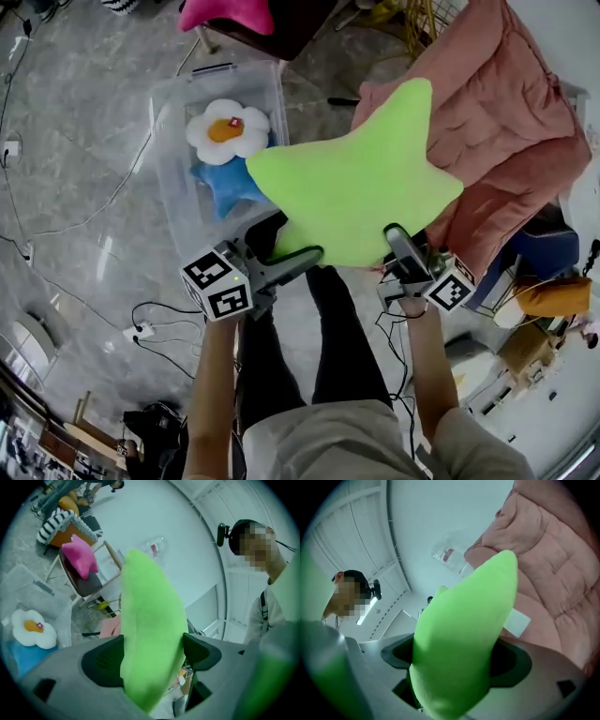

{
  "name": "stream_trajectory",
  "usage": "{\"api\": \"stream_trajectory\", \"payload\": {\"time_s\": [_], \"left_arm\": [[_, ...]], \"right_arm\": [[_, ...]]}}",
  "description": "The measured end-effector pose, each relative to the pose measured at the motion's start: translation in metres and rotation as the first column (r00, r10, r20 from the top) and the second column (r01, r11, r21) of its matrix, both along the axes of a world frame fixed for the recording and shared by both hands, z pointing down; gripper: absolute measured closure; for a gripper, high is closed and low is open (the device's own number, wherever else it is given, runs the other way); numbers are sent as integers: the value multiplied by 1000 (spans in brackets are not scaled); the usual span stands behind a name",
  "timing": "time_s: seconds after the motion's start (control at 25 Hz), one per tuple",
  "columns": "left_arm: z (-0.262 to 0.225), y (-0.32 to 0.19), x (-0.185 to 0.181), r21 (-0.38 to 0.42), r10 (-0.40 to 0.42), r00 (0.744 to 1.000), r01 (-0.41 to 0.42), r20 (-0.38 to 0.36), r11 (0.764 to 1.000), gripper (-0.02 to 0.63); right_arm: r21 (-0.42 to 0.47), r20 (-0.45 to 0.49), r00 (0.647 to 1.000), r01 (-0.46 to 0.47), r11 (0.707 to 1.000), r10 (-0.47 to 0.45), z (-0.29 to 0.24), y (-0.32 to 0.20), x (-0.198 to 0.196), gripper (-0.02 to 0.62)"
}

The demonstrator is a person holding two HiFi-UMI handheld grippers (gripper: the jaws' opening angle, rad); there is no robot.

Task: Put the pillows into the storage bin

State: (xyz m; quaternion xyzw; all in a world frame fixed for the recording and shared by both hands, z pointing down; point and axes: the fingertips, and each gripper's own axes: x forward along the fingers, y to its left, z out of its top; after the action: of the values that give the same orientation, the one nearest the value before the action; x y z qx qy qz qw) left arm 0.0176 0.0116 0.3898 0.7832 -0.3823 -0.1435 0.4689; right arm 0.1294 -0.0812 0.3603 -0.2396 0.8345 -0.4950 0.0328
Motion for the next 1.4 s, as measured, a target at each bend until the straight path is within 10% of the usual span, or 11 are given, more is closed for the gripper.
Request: {"api": "stream_trajectory", "payload": {"time_s": [0.4,0.68,1.0,1.4], "left_arm": [[73,130,-135,-222,-161,987,156,0,962,239],[141,221,-191,-425,-347,921,390,177,817,264],[143,275,-230,-430,-337,913,406,230,806,264],[156,305,-249,-444,-315,912,404,264,800,265]], "right_arm": [[-222,-27,979,191,956,-202,85,106,-161,121],[-397,-215,962,71,915,-168,202,161,-167,132],[-419,-502,841,-33,907,-201,303,166,-180,137],[-466,-587,772,-74,882,-246,358,193,-224,182]]}}
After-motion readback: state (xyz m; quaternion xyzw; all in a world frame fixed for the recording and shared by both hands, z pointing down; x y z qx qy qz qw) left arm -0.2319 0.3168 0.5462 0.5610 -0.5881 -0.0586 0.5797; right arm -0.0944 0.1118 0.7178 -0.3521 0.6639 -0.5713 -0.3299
